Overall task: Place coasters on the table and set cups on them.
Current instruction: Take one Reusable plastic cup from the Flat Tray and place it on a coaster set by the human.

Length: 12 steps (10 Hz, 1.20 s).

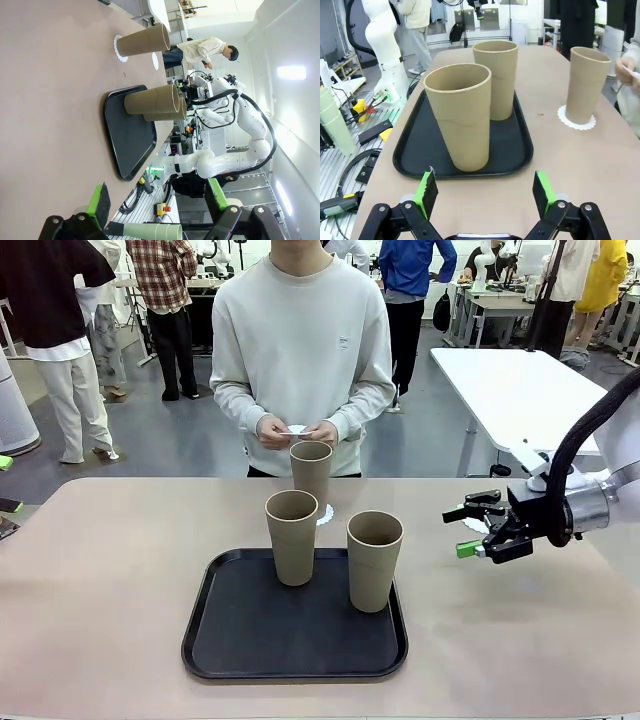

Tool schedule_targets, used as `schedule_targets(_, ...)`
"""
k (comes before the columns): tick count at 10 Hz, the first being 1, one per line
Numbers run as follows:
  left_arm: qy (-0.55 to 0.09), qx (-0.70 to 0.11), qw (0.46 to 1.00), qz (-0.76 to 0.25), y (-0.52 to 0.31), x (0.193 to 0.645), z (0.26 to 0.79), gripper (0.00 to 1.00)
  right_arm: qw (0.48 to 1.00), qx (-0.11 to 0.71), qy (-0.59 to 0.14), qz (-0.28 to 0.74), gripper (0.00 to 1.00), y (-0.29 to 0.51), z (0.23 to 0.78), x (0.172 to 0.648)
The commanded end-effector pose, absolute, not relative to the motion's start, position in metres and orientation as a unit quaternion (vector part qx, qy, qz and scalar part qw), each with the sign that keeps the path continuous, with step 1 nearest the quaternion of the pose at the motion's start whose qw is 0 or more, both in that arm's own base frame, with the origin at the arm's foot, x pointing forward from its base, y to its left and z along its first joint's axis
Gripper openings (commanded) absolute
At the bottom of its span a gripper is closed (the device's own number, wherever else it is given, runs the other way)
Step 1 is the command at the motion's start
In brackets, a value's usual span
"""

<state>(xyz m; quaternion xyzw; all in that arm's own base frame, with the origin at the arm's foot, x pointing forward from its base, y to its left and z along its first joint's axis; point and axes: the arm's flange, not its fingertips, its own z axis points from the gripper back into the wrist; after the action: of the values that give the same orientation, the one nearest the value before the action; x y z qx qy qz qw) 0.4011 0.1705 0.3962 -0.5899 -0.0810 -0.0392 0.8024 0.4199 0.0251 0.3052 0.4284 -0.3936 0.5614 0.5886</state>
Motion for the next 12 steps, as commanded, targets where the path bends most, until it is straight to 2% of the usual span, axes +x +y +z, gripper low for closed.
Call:
schedule_targets(1, -0.082, -0.591, 0.801, -0.048, 0.172, 0.400, 0.397, 1.00, 0.579, 0.433, -0.395, 0.567, 1.00, 0.038, 0.297, 0.417)
schedule_targets(12, -0.082, -0.591, 0.801, -0.048, 0.172, 0.400, 0.397, 1.00, 0.573, 0.451, -0.373, 0.573, 1.00, 0.052, 0.296, 0.412)
